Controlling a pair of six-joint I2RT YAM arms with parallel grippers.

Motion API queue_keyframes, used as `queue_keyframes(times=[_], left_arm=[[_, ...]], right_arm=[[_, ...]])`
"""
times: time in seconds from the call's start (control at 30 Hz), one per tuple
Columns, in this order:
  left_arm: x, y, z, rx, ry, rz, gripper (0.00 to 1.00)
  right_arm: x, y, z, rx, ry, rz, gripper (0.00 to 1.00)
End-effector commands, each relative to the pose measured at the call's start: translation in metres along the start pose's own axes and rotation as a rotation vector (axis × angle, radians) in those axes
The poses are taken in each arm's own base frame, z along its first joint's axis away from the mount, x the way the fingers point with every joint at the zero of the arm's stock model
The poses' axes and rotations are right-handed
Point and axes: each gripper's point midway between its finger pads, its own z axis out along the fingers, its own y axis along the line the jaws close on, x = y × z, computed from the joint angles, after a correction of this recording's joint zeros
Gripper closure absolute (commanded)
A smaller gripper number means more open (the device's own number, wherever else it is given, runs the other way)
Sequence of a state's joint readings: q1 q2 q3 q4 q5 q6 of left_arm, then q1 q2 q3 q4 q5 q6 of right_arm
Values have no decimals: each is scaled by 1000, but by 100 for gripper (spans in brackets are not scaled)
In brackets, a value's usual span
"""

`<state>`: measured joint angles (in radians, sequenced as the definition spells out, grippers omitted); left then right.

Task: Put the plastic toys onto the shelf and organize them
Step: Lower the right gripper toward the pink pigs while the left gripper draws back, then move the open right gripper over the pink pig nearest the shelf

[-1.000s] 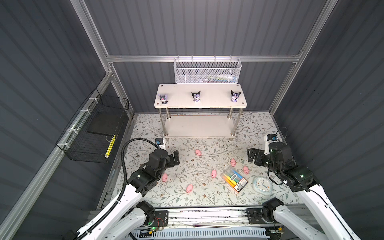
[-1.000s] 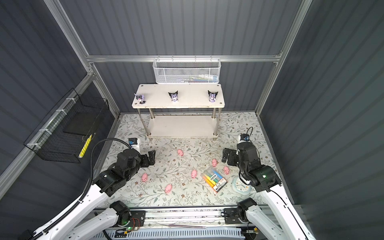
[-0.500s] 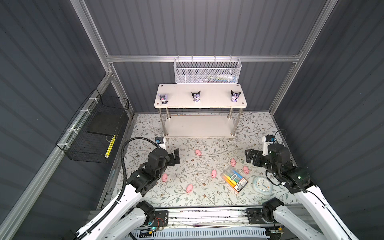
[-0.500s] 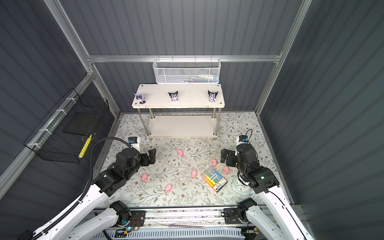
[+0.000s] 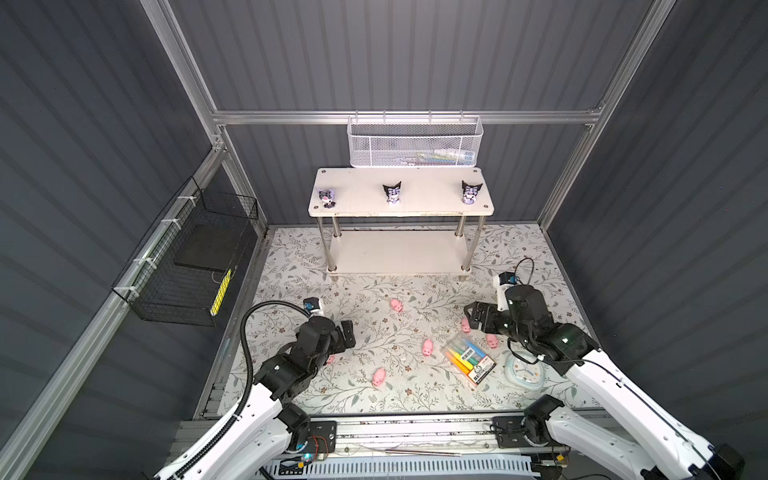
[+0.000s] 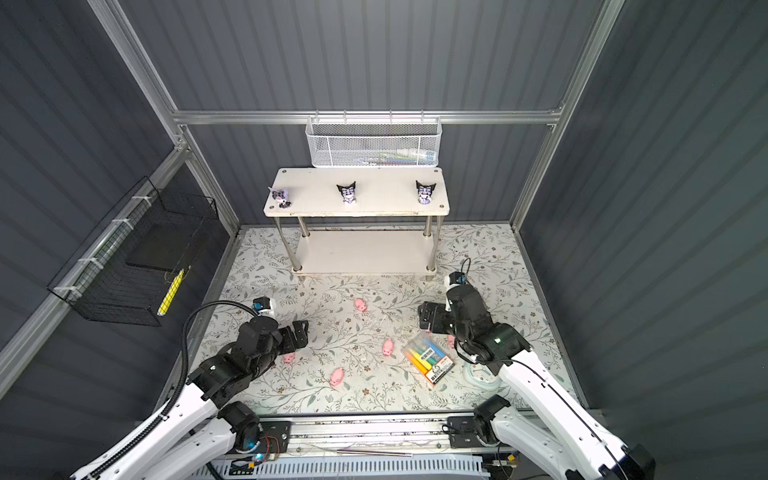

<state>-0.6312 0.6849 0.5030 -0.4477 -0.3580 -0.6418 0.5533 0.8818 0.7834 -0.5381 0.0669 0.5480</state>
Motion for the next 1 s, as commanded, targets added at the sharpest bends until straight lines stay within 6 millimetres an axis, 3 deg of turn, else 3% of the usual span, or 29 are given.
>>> queue_keyframes(times=[0.0, 0.17, 0.4, 0.73, 0.97], left_arm=[[16, 8, 5, -26, 52, -53, 1], [30, 11, 13, -26, 82, -44, 1], [27, 2, 22, 1, 68, -6, 0], [3, -20, 31, 26, 45, 130, 0], [-10, -24, 35, 10, 13, 168, 0]], right_arm=[[4, 14, 9, 5, -3, -10, 10], [15, 38, 29, -7, 37, -55, 14], [19, 63, 63, -26, 77, -111, 17], [21, 83, 114, -8, 147, -209, 17], [26, 93, 141, -13, 169, -282, 19]])
